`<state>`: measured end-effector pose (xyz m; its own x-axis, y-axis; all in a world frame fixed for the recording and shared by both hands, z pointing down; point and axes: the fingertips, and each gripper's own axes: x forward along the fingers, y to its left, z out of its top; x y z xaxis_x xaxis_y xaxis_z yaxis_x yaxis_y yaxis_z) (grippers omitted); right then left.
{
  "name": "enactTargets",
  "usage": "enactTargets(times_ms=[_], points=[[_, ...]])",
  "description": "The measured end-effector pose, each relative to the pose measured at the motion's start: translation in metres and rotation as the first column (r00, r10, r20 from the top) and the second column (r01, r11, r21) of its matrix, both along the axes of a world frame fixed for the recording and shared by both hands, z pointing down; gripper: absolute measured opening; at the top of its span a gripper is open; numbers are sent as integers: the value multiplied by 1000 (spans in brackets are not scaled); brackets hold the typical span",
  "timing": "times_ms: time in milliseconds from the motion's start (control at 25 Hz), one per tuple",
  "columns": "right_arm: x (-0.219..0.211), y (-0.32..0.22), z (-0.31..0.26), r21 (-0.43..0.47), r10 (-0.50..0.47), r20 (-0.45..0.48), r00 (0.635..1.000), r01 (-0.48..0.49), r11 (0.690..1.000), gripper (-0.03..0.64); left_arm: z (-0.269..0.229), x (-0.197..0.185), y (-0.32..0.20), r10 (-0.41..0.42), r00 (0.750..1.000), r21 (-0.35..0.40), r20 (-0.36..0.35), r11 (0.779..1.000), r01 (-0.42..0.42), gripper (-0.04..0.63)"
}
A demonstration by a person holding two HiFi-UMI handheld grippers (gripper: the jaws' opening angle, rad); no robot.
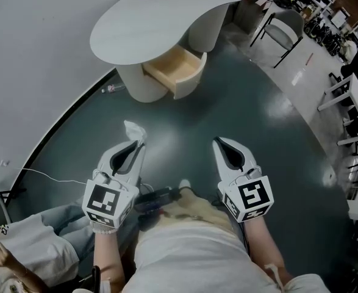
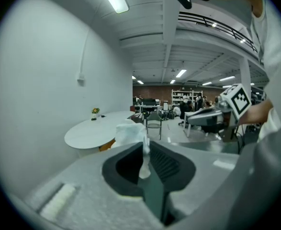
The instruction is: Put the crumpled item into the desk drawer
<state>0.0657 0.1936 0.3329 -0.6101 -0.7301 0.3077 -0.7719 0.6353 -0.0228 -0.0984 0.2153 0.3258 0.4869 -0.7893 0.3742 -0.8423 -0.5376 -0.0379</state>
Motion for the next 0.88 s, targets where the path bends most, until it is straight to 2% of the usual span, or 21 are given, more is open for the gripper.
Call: enactTargets(times_ms=[880], points=[[23,-6,5,5,-26,14,1000,26,1000,5,-9,18,2,-61,998,41,-16,997,62,41]])
